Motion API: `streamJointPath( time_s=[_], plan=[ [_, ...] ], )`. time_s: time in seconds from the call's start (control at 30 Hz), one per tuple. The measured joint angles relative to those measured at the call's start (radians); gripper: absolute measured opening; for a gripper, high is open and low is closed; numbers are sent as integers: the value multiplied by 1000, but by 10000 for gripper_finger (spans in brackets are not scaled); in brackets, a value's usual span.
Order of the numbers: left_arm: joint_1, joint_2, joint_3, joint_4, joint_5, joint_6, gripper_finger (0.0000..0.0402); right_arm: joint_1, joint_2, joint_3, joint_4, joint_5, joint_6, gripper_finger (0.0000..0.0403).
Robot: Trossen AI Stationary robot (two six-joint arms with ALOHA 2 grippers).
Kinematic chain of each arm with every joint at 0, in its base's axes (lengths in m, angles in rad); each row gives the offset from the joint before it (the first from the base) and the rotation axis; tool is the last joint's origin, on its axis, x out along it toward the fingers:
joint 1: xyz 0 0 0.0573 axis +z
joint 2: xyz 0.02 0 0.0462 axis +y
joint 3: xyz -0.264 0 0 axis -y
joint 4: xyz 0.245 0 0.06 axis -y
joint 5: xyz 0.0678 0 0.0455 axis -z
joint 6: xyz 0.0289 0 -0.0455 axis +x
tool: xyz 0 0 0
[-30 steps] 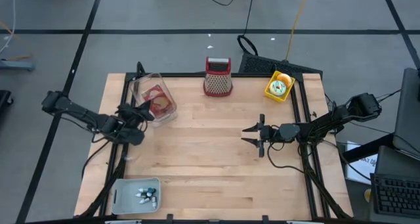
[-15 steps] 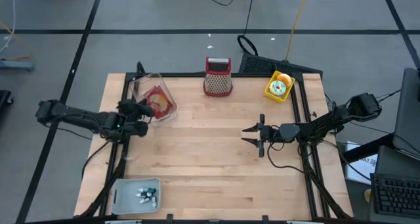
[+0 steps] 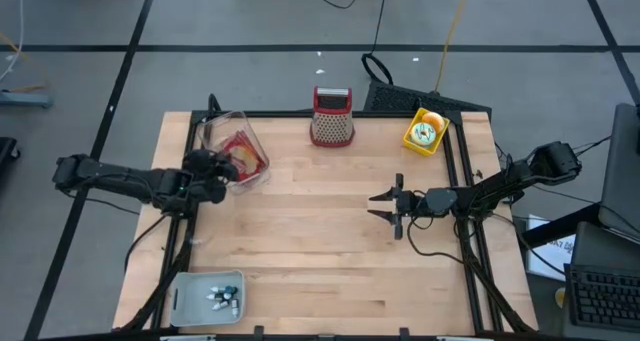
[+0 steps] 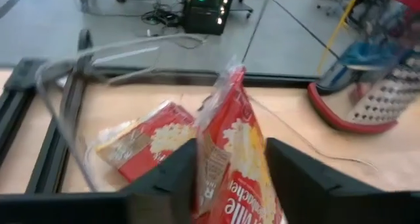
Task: Pick & Place Food Item
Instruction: Put the red popcorn bag into the transparent bin, then return to Home Position
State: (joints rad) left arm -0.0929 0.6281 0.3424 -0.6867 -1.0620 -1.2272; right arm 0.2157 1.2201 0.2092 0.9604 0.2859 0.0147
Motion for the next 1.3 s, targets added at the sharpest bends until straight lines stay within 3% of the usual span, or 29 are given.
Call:
streamJointPath(
  time_s=[0.23,0.37,0.53,0.6,0.8,0.93,1.03,1.17,1.3],
  plan=[
    [3,0,147,-19,23,300,271,0,0,0,0,0,0,146],
    [25,-1,258,-50,18,420,291,0,0,0,0,0,0,146],
    [31,-1,374,-7,61,444,296,0,0,0,7,0,46,146],
    [31,-1,417,-24,147,502,295,0,-11,0,3,0,47,146],
    [31,-17,500,-130,565,823,290,0,-161,0,-91,0,6,146],
    [15,-52,450,-77,610,831,294,0,-324,0,-223,1,-4,144],
    [-16,-112,324,79,649,955,293,0,-443,0,-305,47,-12,146],
    [-27,-262,133,304,715,1057,289,0,-578,0,-502,81,-33,144],
    [-27,-486,28,338,748,1076,293,0,-682,0,-609,80,2,144]
  ],
)
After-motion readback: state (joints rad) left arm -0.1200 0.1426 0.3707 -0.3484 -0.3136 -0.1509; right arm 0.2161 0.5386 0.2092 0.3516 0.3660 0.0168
